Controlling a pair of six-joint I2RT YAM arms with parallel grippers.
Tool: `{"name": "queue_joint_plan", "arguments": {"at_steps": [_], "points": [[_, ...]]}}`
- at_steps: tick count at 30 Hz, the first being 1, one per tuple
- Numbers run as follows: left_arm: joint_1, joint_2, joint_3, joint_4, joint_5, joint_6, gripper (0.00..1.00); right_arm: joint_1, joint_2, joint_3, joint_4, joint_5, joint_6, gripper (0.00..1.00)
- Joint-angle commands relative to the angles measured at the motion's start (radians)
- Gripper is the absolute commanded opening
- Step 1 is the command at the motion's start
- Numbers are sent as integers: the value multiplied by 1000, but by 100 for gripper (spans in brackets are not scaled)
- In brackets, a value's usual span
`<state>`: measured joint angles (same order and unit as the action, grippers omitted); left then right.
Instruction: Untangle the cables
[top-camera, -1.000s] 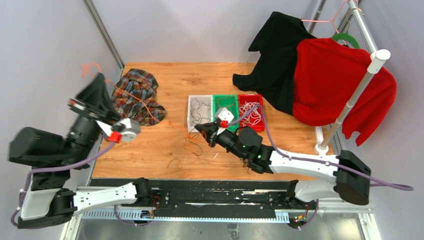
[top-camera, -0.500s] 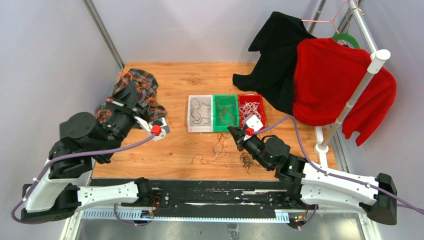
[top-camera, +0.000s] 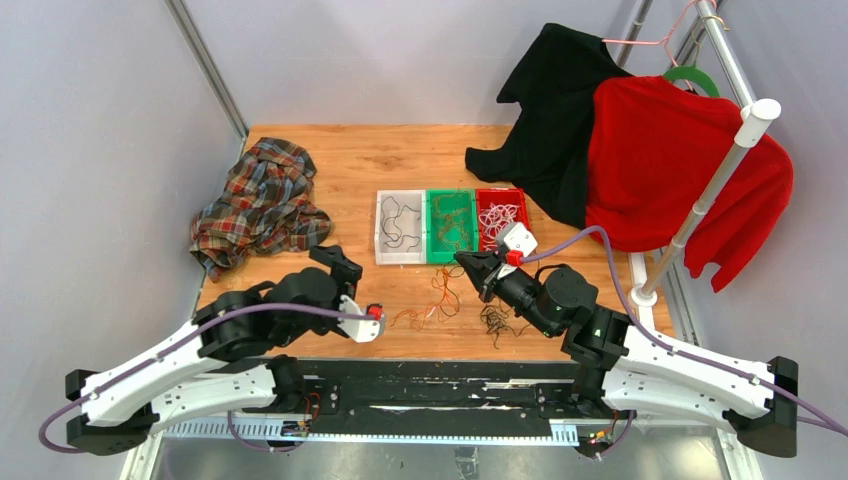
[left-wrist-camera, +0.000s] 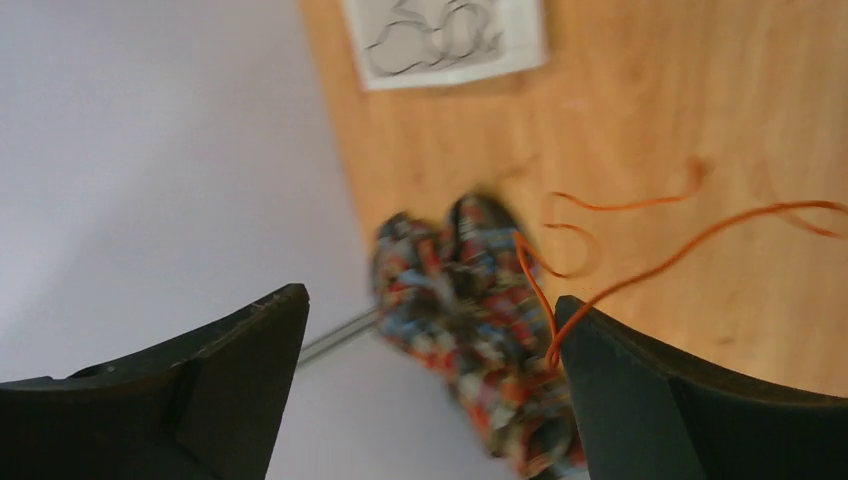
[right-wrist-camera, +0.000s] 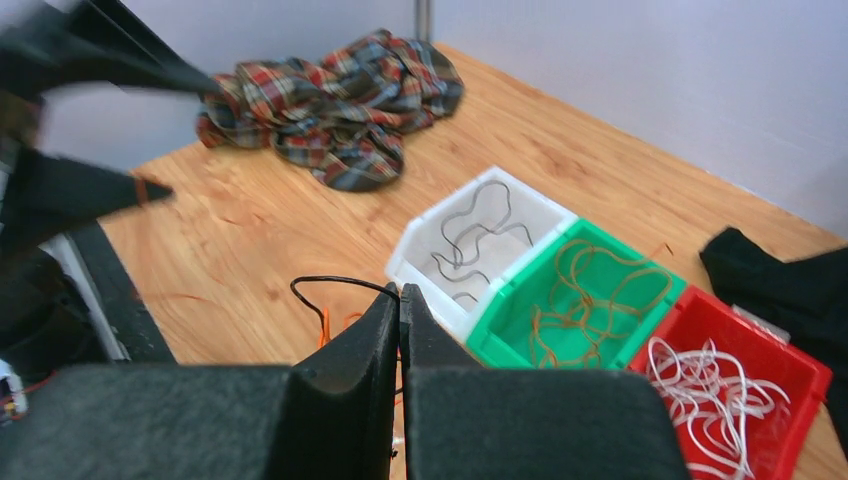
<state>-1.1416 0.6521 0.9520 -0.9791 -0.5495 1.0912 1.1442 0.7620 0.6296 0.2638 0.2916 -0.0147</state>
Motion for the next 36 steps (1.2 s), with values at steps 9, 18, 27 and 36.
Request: {"name": "queue_joint_plan", "arguments": {"at_steps": [9, 18, 27, 36], "points": [[267, 159, 40, 350, 921, -615, 97, -6, 44, 175, -21, -62, 26, 1], [267, 237, -5, 625, 1074, -860, 90, -6, 117, 245, -40, 10, 46, 1], [266, 224, -89, 737, 1127, -975, 78, -4, 157, 283, -48, 57, 64, 1], [253, 176, -170, 828, 1113, -1012, 70, -3, 192, 312, -66, 100, 66, 1]]}}
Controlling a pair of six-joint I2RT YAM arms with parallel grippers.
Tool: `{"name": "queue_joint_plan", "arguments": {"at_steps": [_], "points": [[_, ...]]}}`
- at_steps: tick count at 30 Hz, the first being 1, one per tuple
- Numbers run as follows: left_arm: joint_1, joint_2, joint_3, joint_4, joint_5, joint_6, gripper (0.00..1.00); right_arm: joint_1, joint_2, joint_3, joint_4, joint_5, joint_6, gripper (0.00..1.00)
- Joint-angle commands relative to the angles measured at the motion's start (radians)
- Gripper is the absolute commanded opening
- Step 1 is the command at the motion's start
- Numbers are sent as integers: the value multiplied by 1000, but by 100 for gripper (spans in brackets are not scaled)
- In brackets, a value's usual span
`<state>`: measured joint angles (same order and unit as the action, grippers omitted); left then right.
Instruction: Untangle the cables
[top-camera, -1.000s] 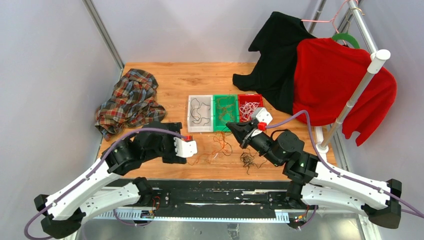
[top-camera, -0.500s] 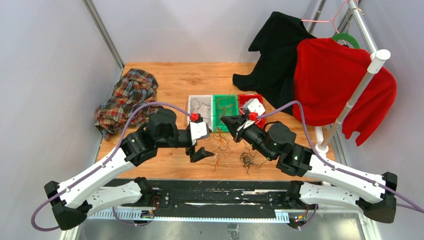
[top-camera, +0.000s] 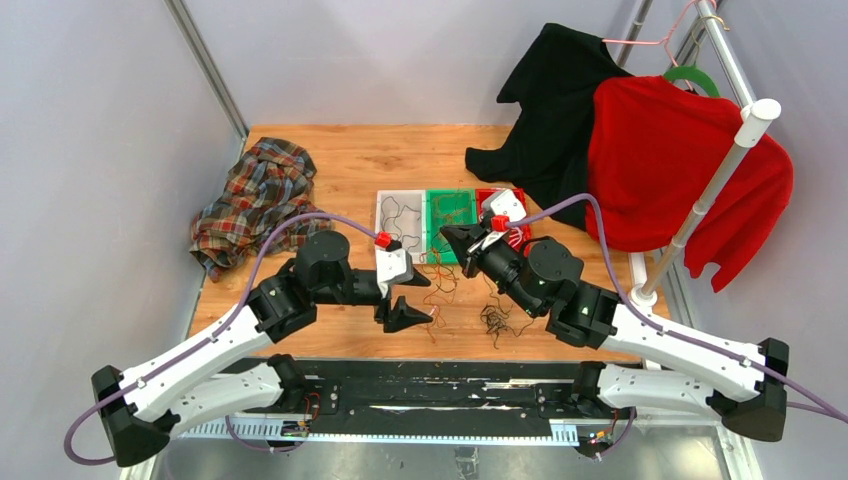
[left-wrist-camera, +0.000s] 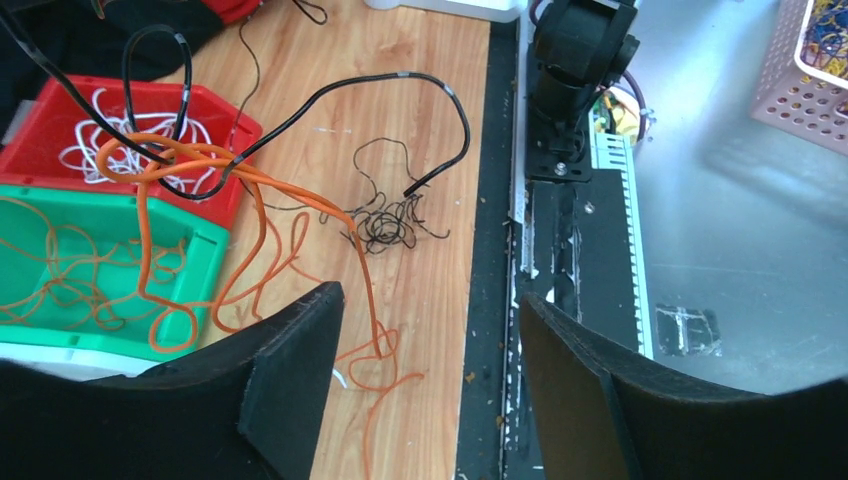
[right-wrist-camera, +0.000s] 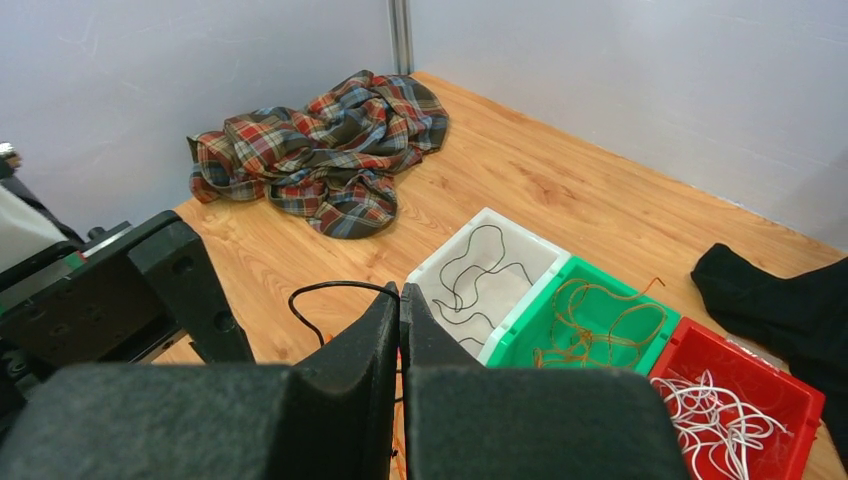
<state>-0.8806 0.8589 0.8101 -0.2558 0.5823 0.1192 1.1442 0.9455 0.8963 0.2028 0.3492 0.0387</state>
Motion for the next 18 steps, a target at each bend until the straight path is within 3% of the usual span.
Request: {"name": "queue_joint_plan", "arguments": {"at_steps": [1, 11, 14, 18], "points": [[-9, -27, -34, 123, -34, -52, 71, -2, 13, 48, -6, 53, 13, 1], [-12, 90, -23, 252, -203, -150, 71, 6, 31, 64, -2, 51, 40, 1], [-12, 92, -26, 288, -184, -172, 63, 8, 31, 54, 1, 54, 50, 1], [-11, 89, -25, 292, -193, -165, 41, 8, 31, 43, 4, 56, 58, 1]]}}
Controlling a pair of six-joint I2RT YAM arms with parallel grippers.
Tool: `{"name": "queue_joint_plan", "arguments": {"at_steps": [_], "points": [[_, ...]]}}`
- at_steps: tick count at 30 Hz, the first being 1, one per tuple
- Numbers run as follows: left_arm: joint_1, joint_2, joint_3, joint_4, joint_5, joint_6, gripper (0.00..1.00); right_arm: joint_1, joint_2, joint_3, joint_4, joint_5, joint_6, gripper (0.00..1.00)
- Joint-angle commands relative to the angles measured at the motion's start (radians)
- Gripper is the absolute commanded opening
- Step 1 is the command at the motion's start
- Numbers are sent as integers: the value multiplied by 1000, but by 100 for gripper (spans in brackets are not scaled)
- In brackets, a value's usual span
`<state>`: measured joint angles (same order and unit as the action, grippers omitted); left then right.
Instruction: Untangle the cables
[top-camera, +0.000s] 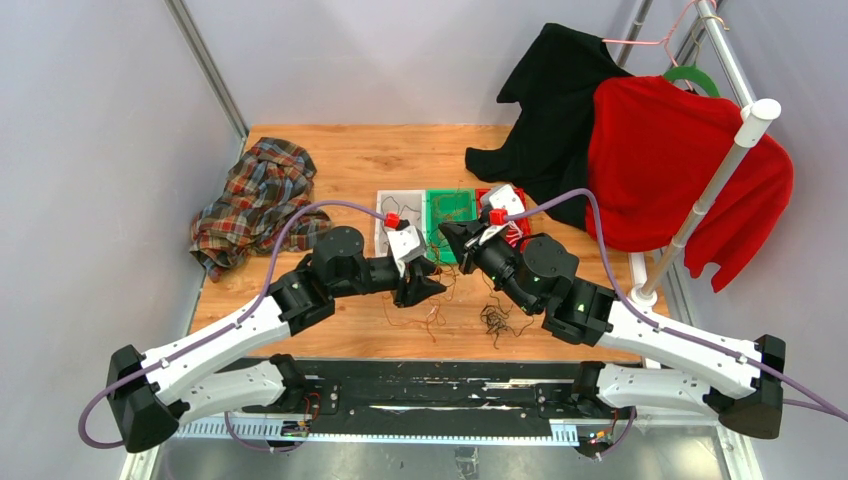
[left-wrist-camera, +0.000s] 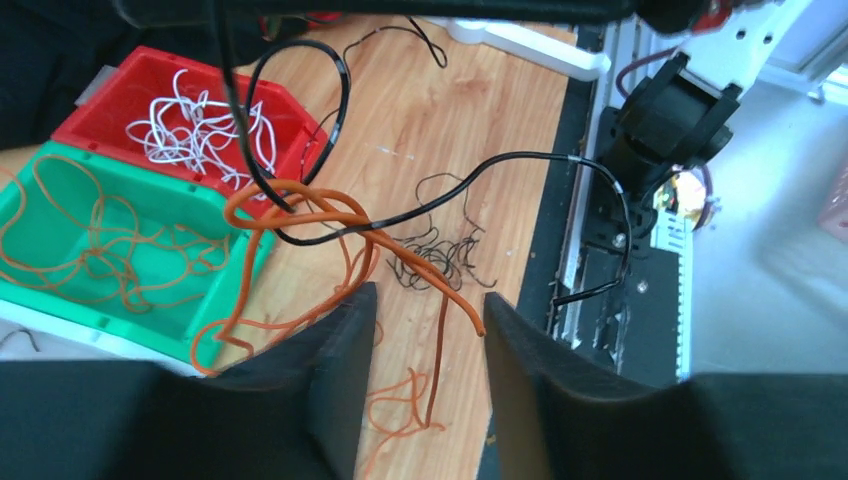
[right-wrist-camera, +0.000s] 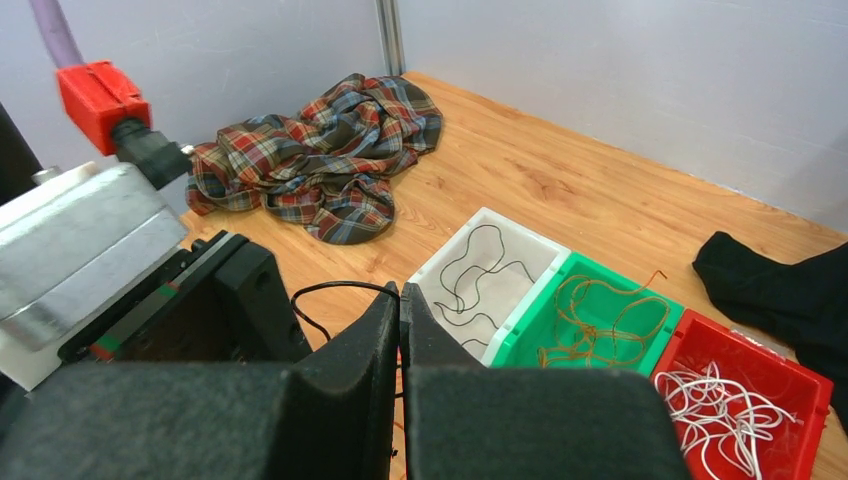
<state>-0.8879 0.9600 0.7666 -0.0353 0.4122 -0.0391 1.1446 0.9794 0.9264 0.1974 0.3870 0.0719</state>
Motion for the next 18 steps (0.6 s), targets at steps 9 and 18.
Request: {"name": "queue_joint_plan", "arguments": {"at_steps": [9, 18], "points": [[20, -25, 27, -15, 34, 7, 1, -2, 1, -14, -24, 122, -19, 1], [63, -159, 29, -249, 132, 155, 1, -97, -54, -78, -102, 186, -61, 1]]}}
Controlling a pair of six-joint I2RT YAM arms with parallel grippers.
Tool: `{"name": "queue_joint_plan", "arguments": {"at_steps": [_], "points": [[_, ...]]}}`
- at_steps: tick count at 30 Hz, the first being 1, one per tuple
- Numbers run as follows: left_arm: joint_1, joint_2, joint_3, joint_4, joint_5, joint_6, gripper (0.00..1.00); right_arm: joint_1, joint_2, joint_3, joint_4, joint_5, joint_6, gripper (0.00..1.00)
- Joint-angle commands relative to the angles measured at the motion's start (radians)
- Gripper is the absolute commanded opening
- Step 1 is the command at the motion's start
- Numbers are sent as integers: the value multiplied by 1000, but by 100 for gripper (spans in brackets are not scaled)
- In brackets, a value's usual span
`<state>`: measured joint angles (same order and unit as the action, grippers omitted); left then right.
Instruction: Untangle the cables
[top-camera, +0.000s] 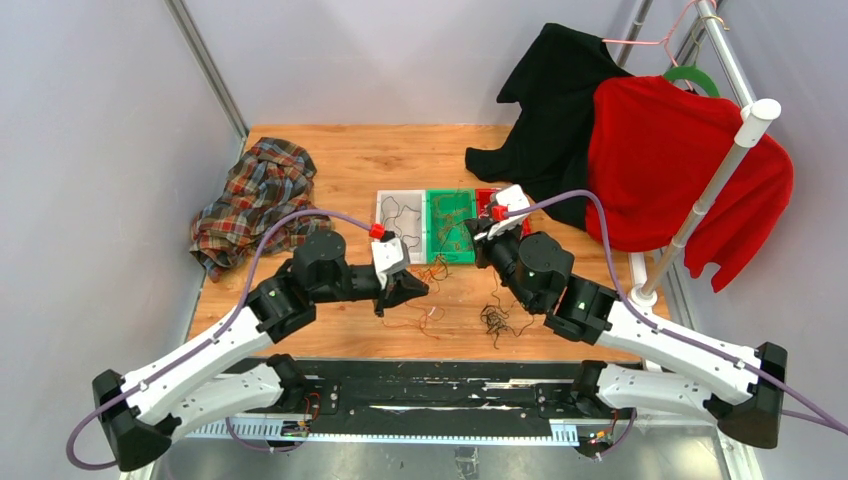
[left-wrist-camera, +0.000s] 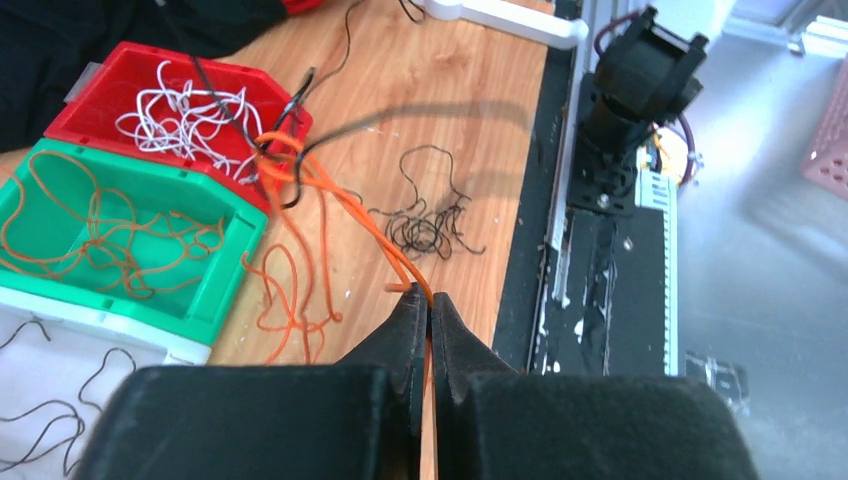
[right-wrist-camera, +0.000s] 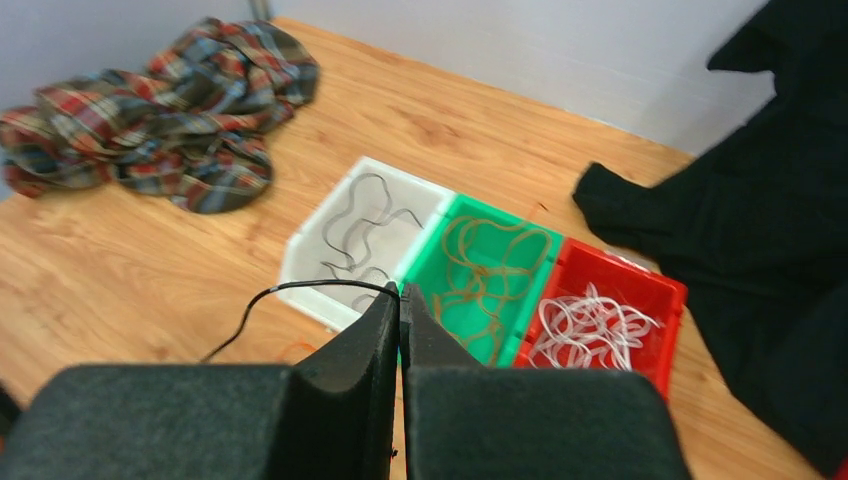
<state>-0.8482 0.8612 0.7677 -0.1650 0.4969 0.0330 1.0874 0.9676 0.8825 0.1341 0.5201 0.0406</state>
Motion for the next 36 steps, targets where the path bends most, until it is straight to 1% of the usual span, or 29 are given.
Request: {"name": "queue_joint_plan", "arguments": {"at_steps": [1, 5, 6, 10, 11, 15, 19, 22, 24, 28, 30, 32, 34, 36], "points": [[31, -76, 26, -138, 54, 98, 0, -49, -49, -38, -51, 58, -33, 1], [54, -141, 44, -250, 57, 202, 1, -126, -74, -69, -103, 62, -22, 1], [64, -158, 55, -299, 53, 236, 0, -148, -82, -80, -112, 67, -21, 1], [97, -226, 132, -457, -5, 400, 0, -260, -102, -119, -163, 80, 23, 1], [103, -242, 155, -501, -22, 463, 0, -290, -108, -130, -180, 77, 41, 1], [104, -295, 225, -655, -137, 686, 0, -372, -130, -154, -231, 101, 77, 1], [104, -344, 259, -715, -332, 844, 1, -426, -151, -160, -270, 145, 77, 1], [104, -385, 244, -703, -479, 944, 1, -449, -164, -156, -284, 149, 73, 1], [104, -408, 220, -675, -574, 1012, 0, -461, -163, -143, -308, 190, 75, 1], [104, -437, 166, -595, -768, 1118, 1, -545, -193, -118, -346, 208, 100, 1], [104, -449, 148, -564, -770, 1115, 1, -568, -204, -113, -340, 137, 101, 1], [104, -442, 155, -552, -706, 1090, 1, -569, -195, -108, -333, 81, 97, 1], [104, -404, 188, -511, -641, 1055, 1, -569, -199, -115, -323, 27, 105, 1], [104, -334, 232, -444, -598, 1036, 1, -569, -207, -126, -309, -18, 111, 1]]}}
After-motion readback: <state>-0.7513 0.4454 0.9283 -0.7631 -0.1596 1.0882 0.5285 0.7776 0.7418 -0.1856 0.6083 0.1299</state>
